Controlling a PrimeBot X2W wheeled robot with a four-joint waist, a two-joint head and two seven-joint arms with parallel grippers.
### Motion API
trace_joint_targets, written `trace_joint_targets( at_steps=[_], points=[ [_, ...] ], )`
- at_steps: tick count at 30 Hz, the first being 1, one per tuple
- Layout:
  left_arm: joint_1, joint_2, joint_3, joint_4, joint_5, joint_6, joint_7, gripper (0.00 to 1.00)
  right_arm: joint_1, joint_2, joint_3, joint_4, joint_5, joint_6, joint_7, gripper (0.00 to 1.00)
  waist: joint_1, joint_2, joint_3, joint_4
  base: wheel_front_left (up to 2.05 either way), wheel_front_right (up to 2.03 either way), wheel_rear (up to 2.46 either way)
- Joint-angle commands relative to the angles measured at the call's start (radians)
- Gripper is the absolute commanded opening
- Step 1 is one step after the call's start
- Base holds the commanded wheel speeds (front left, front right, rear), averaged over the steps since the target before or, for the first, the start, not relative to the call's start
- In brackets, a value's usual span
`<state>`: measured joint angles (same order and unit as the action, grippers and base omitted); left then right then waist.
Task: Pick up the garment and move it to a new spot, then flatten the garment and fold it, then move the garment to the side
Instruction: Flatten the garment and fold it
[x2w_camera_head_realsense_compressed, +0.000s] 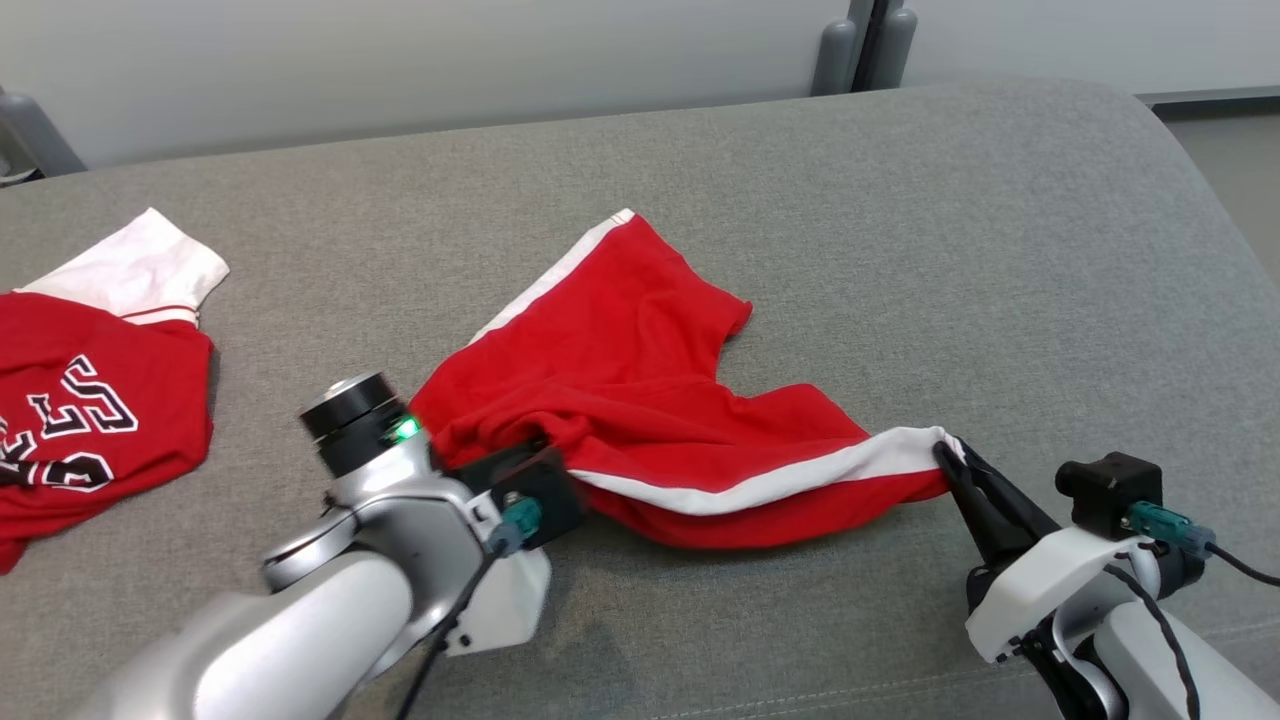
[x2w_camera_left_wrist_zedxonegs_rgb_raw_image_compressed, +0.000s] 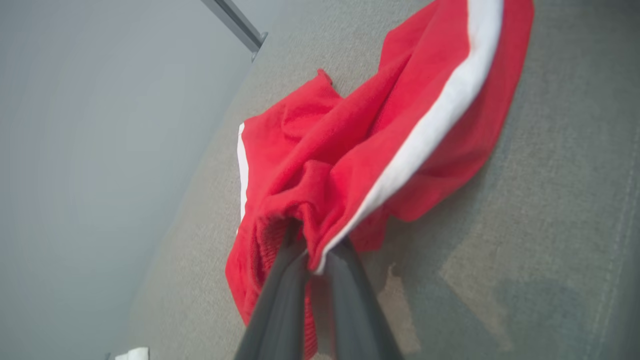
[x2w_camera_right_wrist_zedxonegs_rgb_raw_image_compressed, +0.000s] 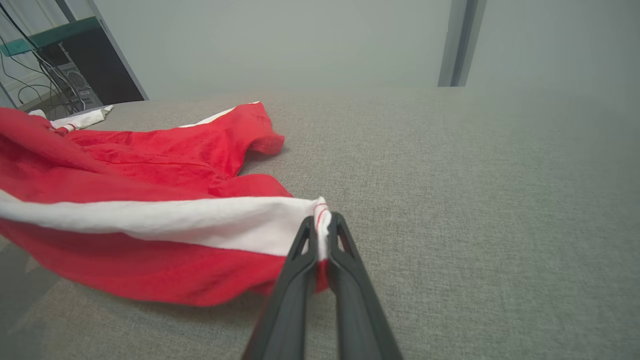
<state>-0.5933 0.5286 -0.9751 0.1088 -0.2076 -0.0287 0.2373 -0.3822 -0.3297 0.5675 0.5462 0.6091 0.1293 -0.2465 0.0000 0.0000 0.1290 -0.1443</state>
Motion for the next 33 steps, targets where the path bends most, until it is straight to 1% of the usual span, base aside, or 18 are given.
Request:
trace_joint_targets(
  at_steps=[1, 2, 3, 4, 5, 7, 8, 10, 12, 14, 15, 16, 20, 22, 23, 26, 29, 33],
  points=[
    [-0.090, -0.019, 0.004, -0.034, 0.013, -0.038, 0.030, 0.00, -0.004, -0.011, 0.024, -0.034, 0.015, 0.001, -0.001, 0.00, 0.0000, 0.0000, 0.010, -0.014, 0.00, 0.00, 0.00],
    [-0.112, -0.052, -0.018, -0.021, 0.009, -0.057, 0.034, 0.00, -0.008, -0.010, 0.034, -0.033, 0.019, 0.001, 0.003, 0.00, 0.0000, 0.0000, 0.013, -0.020, 0.00, 0.00, 0.00],
    [-0.131, -0.090, -0.038, 0.006, -0.001, -0.070, 0.029, 0.25, -0.013, -0.008, 0.043, -0.031, 0.022, 0.001, 0.005, 0.00, 0.0000, 0.0000, 0.018, -0.027, 0.00, 0.00, 0.00],
    [-0.149, -0.127, -0.056, 0.044, -0.008, -0.079, 0.015, 0.96, -0.020, -0.005, 0.049, -0.029, 0.028, 0.001, 0.005, 0.00, 0.0000, 0.0000, 0.022, -0.033, 0.00, 0.00, 0.00],
    [-0.164, -0.162, -0.066, 0.089, -0.016, -0.083, -0.006, 1.00, -0.026, -0.001, 0.055, -0.025, 0.032, 0.001, 0.004, 0.00, 0.0000, 0.0000, 0.025, -0.039, 0.00, 0.00, 0.00],
    [-0.191, -0.218, -0.076, 0.182, -0.002, -0.077, -0.058, 1.00, -0.039, 0.004, 0.065, -0.012, 0.034, 0.001, 0.002, 0.00, 0.0000, 0.0000, 0.030, -0.051, 0.00, 0.00, 0.00],
    [-0.198, -0.241, -0.077, 0.220, 0.009, -0.060, -0.087, 1.00, -0.043, 0.006, 0.067, -0.004, 0.035, 0.001, 0.001, 0.00, 0.0000, 0.0000, 0.031, -0.053, 0.00, 0.00, 0.00],
    [-0.196, -0.279, -0.061, 0.274, 0.018, -0.010, -0.154, 1.00, -0.046, 0.008, 0.067, 0.009, 0.037, 0.001, -0.003, 0.00, 0.0000, 0.0000, 0.034, -0.052, 0.00, 0.00, 0.00],
    [-0.187, -0.298, -0.054, 0.309, 0.030, 0.034, -0.203, 1.00, -0.040, 0.004, 0.062, 0.021, 0.041, 0.001, -0.006, 0.00, 0.0000, 0.0000, 0.032, -0.040, 0.00, 0.00, 0.00],
    [-0.168, -0.304, -0.042, 0.326, 0.030, 0.073, -0.239, 1.00, -0.031, 0.000, 0.057, 0.032, 0.043, 0.001, -0.009, 0.00, 0.0000, 0.0000, 0.027, -0.025, 0.00, 0.00, 0.00],
    [-0.168, -0.304, -0.042, 0.326, 0.030, 0.073, -0.239, 1.00, -0.031, 0.000, 0.057, 0.032, 0.043, 0.001, -0.009, 0.00, 0.0000, 0.0000, 0.027, -0.025, 0.00, 0.00, 0.00],
    [-0.140, -0.298, -0.028, 0.334, 0.020, 0.104, -0.258, 1.00, -0.021, -0.003, 0.052, 0.042, 0.042, 0.001, -0.011, 0.00, 0.0000, 0.0000, 0.020, -0.009, 0.00, 0.00, 0.00],
    [-0.089, -0.291, -0.011, 0.337, -0.019, 0.117, -0.271, 1.00, -0.010, 0.000, 0.047, 0.048, 0.042, 0.001, -0.012, 0.00, 0.0000, 0.0000, 0.009, 0.016, 0.00, 0.00, 0.00],
    [-0.045, -0.297, 0.008, 0.334, -0.074, 0.108, -0.272, 1.00, -0.009, 0.003, 0.050, 0.049, 0.038, 0.001, -0.013, 0.00, 0.0000, 0.0000, 0.003, 0.022, 0.00, 0.00, 0.00],
    [-0.023, -0.305, 0.019, 0.328, -0.108, 0.097, -0.276, 1.00, -0.009, 0.005, 0.051, 0.050, 0.037, 0.001, -0.013, 0.00, 0.0000, 0.0000, 0.001, 0.025, 0.00, 0.00, 0.00],
    [0.034, -0.351, 0.073, 0.310, -0.228, 0.072, -0.297, 1.00, -0.009, 0.007, 0.051, 0.051, 0.035, 0.001, -0.014, 0.00, 0.0000, 0.0000, -0.006, 0.032, 0.00, 0.00, 0.00],
    [0.062, -0.397, 0.119, 0.319, -0.319, 0.061, -0.302, 1.00, -0.010, 0.007, 0.057, 0.053, 0.032, 0.001, -0.014, 0.00, 0.0000, 0.0000, -0.010, 0.028, 0.00, 0.00, 0.00],
    [0.081, -0.447, 0.170, 0.370, -0.446, 0.045, -0.269, 1.00, -0.012, 0.008, 0.066, 0.055, 0.030, 0.001, -0.015, 0.00, 0.0000, 0.0000, -0.011, 0.010, 0.00, 0.00, 0.00]
  ],
)
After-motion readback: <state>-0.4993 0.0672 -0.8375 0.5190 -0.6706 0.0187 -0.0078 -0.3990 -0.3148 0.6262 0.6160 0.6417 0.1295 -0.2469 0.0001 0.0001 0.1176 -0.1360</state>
